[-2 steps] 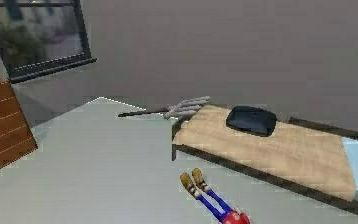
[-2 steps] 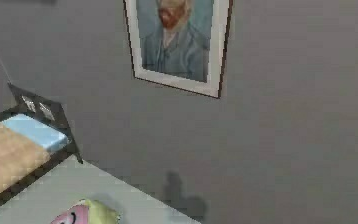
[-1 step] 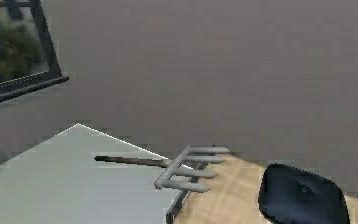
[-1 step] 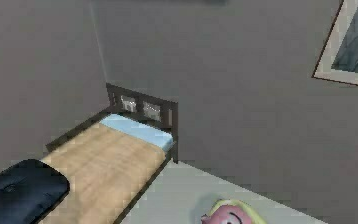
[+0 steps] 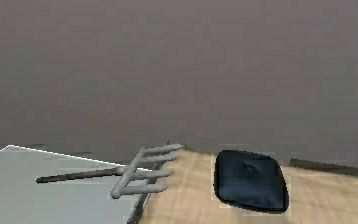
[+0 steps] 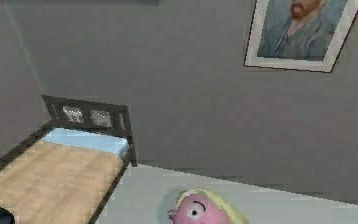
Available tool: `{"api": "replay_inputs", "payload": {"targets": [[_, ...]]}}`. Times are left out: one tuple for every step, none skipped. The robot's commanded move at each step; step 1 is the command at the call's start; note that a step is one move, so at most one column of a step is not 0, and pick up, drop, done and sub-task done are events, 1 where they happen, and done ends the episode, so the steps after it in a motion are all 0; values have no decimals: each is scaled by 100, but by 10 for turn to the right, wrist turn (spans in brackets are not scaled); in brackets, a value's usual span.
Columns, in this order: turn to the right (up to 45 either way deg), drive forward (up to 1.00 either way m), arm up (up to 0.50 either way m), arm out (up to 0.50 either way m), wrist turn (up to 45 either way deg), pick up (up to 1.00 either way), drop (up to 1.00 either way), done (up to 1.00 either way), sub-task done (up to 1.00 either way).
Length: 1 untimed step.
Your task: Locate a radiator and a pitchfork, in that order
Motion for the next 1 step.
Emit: {"api": "replay_inputs", "payload": {"targets": [[0, 0, 0, 0, 0, 0, 0, 100, 0]]}}
